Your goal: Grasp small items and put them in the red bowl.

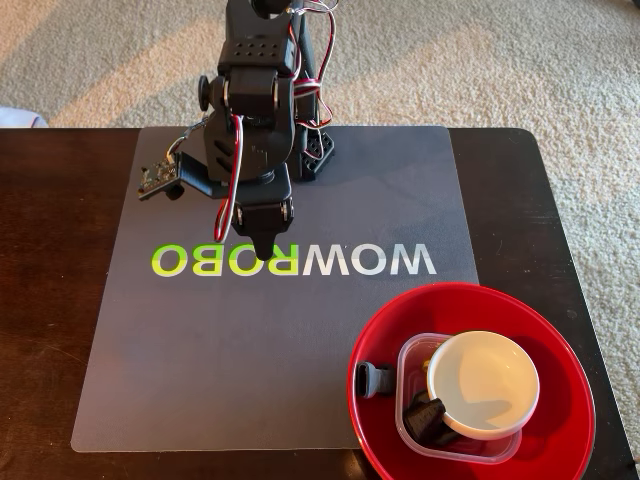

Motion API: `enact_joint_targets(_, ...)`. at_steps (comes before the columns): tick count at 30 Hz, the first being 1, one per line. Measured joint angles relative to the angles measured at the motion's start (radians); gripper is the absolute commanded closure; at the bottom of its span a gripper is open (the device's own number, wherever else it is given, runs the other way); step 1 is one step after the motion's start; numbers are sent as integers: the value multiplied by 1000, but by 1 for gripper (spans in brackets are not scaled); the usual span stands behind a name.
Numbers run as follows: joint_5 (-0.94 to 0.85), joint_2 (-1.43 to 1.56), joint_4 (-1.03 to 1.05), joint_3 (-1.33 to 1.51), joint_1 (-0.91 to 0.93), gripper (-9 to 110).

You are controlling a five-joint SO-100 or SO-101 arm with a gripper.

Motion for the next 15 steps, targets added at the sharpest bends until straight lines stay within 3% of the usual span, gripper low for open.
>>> enact_joint_targets(4, 58, -15, -18, 25, 0, 101)
enact_joint_targets(15, 61, -152, -399, 261, 49, 101)
